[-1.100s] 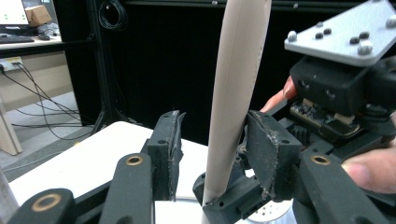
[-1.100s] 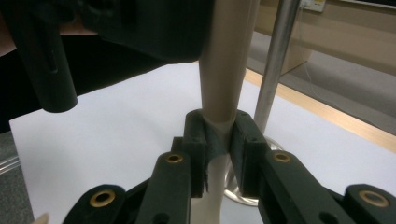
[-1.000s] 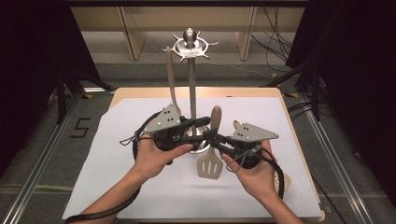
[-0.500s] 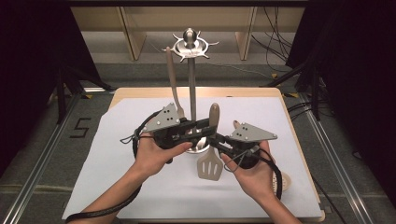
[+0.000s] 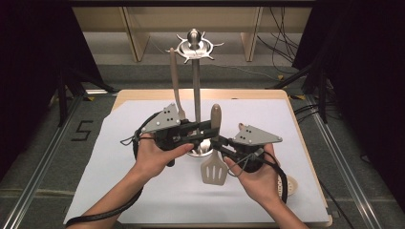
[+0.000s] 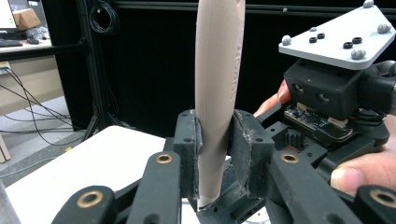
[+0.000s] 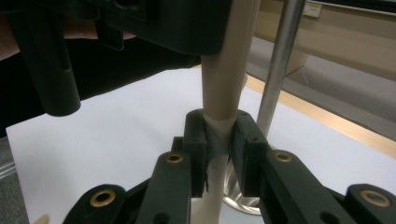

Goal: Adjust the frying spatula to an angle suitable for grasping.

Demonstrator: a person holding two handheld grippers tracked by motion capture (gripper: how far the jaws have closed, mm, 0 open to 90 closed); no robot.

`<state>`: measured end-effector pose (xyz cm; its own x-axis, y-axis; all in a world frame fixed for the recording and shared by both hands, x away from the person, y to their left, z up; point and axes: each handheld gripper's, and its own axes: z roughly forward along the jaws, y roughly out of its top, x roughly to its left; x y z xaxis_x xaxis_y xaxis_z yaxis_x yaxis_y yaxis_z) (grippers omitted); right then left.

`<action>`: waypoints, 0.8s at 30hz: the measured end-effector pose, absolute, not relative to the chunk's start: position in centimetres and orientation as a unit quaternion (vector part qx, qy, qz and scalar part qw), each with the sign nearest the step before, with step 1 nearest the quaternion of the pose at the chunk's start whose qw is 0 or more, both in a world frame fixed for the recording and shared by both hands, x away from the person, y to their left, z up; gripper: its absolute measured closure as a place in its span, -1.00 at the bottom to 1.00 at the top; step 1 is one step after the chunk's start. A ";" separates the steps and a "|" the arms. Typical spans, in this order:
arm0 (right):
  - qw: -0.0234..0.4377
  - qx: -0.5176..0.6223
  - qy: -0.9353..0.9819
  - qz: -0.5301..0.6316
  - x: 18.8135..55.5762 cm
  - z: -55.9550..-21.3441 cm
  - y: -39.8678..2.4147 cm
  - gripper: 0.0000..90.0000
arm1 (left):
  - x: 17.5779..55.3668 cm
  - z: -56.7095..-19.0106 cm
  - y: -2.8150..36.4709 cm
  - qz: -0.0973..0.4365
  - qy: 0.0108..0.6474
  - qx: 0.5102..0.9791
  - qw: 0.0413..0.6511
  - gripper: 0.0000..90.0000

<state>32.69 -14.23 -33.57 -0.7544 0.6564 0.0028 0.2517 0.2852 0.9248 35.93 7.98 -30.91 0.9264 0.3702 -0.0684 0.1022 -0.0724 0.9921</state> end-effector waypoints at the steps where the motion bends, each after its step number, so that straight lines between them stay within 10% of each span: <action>1: 0.204 0.284 0.777 0.524 32.8 -33.6 -14.2 0.73 | 36.0 -30.8 8.1 0.099 0.162 0.724 0.663 0.61; 9: 0.215 0.260 0.776 0.533 32.6 -33.6 -14.3 0.28 | 36.4 -30.6 9.2 0.113 0.175 0.718 0.664 0.61; 24: 0.226 0.309 0.772 0.508 32.5 -35.5 -18.7 0.26 | 37.4 -30.0 11.6 0.133 0.191 0.708 0.667 0.61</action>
